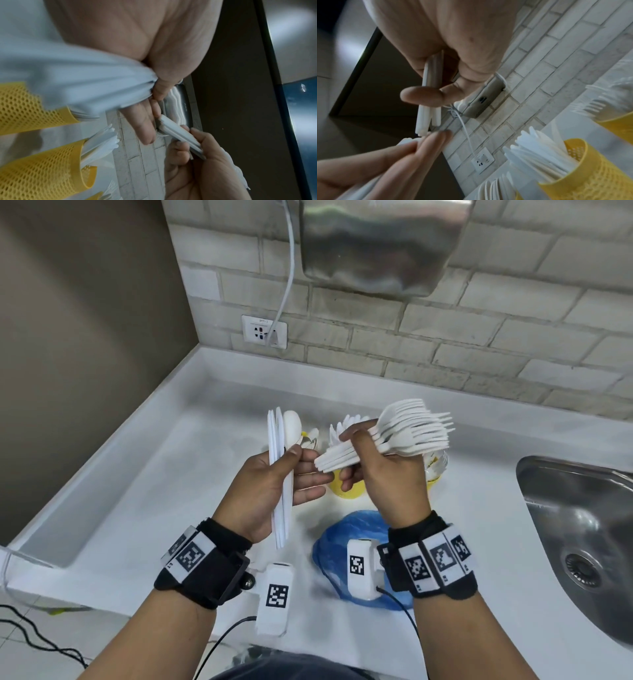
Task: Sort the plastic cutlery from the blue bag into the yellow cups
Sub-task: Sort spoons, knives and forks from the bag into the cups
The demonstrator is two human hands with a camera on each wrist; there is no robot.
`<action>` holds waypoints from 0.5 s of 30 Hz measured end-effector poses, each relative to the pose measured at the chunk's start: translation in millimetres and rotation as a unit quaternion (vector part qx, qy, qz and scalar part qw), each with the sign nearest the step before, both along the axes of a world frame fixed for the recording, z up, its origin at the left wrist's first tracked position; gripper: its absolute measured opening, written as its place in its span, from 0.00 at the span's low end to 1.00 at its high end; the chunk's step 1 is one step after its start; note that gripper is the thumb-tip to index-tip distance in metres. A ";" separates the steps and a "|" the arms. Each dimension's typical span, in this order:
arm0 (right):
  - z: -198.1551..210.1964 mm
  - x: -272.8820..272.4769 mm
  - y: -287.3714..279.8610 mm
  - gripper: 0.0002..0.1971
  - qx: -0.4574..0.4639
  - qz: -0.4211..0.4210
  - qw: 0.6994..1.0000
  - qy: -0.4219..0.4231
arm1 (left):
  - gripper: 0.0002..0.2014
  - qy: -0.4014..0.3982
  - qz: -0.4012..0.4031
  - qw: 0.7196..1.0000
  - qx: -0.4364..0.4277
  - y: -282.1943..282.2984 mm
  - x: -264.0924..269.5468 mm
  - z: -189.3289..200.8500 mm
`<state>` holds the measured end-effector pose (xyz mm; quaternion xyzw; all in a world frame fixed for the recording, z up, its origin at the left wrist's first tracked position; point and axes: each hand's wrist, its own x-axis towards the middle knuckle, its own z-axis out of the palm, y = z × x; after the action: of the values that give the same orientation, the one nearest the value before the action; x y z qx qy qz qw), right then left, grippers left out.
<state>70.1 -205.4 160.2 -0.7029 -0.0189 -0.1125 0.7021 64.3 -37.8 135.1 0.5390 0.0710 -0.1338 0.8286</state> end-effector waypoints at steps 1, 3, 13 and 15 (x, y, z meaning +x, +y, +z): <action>1.4 -0.2 -4.4 0.11 0.010 -0.016 1.000 -0.009 | 0.16 -0.008 -0.009 1.000 0.012 0.4 -1.5 0.1; 3.0 -0.4 -16.1 0.12 0.026 -0.050 0.998 -0.029 | 0.17 -0.025 -0.031 0.999 0.037 0.8 -5.0 -0.1; -14.2 1.7 -98.4 0.11 0.053 -0.265 0.961 -0.050 | 0.15 -0.066 -0.035 0.993 0.088 -6.1 -12.2 -12.5; -22.2 1.0 -110.4 0.11 0.039 -0.292 0.955 -0.043 | 0.15 -0.066 -0.041 0.993 0.091 -9.2 -12.3 -13.5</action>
<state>71.1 -315.8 138.0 -0.6443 0.1611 -0.3435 0.6641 52.0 -47.1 121.6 0.6222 0.0061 -0.1251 0.7728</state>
